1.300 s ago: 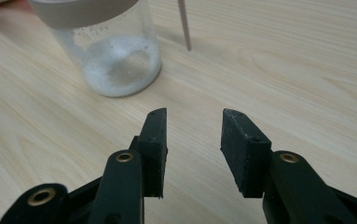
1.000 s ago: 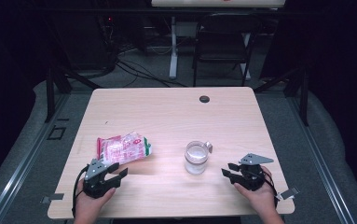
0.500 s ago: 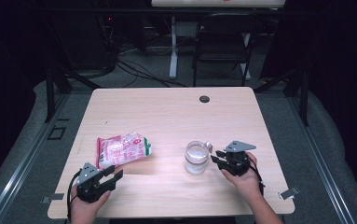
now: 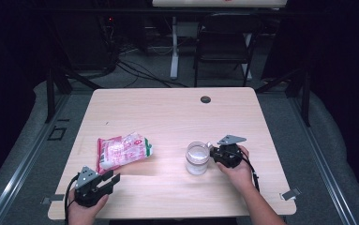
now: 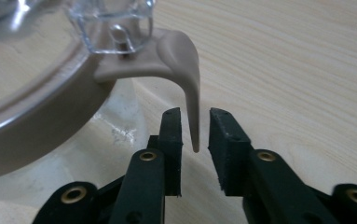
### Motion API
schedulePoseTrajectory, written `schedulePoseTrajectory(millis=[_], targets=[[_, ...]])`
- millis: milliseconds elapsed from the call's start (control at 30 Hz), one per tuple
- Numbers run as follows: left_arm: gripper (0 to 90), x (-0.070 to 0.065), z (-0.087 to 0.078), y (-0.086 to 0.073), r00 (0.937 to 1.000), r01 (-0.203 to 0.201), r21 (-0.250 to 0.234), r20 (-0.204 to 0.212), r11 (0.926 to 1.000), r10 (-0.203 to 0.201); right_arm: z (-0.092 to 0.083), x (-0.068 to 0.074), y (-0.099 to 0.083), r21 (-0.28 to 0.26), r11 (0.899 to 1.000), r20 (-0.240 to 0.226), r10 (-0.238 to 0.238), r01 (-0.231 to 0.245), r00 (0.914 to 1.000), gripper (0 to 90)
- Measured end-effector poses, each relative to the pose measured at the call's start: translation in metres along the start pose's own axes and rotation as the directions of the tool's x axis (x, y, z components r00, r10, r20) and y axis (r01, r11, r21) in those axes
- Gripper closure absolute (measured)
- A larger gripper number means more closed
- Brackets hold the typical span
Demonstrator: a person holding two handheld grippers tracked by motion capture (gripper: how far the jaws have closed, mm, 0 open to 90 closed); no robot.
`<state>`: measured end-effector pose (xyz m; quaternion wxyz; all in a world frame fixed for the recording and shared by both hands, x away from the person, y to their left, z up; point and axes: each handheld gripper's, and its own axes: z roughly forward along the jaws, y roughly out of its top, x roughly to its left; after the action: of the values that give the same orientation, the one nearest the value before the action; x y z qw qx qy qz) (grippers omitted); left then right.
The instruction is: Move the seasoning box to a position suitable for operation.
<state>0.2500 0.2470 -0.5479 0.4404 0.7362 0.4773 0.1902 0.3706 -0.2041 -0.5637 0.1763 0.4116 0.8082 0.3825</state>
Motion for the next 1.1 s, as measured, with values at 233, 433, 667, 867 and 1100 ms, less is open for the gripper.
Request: schedulePoseTrajectory(millis=[233, 433, 667, 867, 1100], targets=[[65.3, -0.001, 0.002, -0.001, 1.0, 0.002, 0.014, 0.004, 0.9999, -0.002, 0.003, 0.001, 0.001, -0.005, 1.0, 0.01, 0.001, -0.001, 0.9999, 81.9], [65.1, -0.007, 0.003, 0.002, 0.9998, -0.016, 0.007, 0.014, 0.9999, 0.016, -0.005, 0.01, 0.001, 0.018, 0.999, 0.051, -0.028, 0.027, 0.9983, 84.8], [65.8, -0.014, 0.012, 0.007, 0.9985, -0.042, 0.019, 0.037, 0.9989, 0.042, -0.019, 0.023, -0.007, 0.047, 0.999, 0.067, -0.027, 0.024, 0.9974, 83.2], [66.1, -0.026, 0.025, 0.013, 0.9947, -0.077, 0.03, 0.07, 0.9966, 0.075, -0.034, 0.035, -0.016, 0.067, 0.997, 0.084, -0.03, 0.024, 0.996, 81.4], [66.1, -0.038, 0.032, 0.018, 0.9882, -0.118, 0.041, 0.103, 0.9922, 0.113, -0.042, 0.048, -0.024, 0.073, 0.997, 0.074, -0.043, 0.038, 0.9963, 81.0]])
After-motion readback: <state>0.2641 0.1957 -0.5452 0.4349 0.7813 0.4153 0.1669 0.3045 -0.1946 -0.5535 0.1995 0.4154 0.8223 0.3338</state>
